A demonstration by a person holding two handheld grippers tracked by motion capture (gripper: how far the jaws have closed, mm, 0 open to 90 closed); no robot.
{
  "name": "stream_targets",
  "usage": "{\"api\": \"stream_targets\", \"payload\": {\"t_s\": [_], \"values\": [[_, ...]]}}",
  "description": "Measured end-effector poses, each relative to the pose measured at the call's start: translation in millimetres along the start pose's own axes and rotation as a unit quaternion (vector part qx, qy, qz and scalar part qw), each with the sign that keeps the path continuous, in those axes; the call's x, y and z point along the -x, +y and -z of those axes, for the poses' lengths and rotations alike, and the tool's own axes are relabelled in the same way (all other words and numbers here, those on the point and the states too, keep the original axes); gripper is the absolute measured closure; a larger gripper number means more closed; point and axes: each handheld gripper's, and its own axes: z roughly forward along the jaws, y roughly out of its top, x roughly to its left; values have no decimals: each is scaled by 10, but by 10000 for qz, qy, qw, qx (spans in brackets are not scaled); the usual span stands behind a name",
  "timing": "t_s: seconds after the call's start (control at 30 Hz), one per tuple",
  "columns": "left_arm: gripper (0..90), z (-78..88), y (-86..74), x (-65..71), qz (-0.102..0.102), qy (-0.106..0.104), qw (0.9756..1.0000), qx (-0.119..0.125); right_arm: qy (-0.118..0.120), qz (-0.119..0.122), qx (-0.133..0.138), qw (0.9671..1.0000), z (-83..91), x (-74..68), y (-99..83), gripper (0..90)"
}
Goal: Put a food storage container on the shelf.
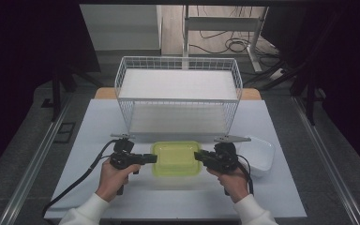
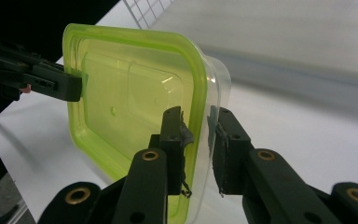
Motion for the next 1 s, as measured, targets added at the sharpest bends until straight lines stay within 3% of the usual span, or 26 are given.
{"api": "stream_targets", "payload": {"t_s": [0.2, 0.3, 0.7, 1.0], "values": [[784, 43, 19, 20, -72, 23, 9999, 106, -61, 218, 12, 9997, 24, -44, 20, 753], [784, 103, 57, 82, -230, 114, 9994, 217, -70, 337, 70, 9994, 43, -69, 44, 754], [786, 195, 134, 214, -564, 247, 9973, 395, -72, 528, 329, 9980, 150, -107, 146, 756], [785, 263, 215, 276, -658, 232, 9960, 563, -63, 719, 505, 9961, 256, -146, 270, 762]]}}
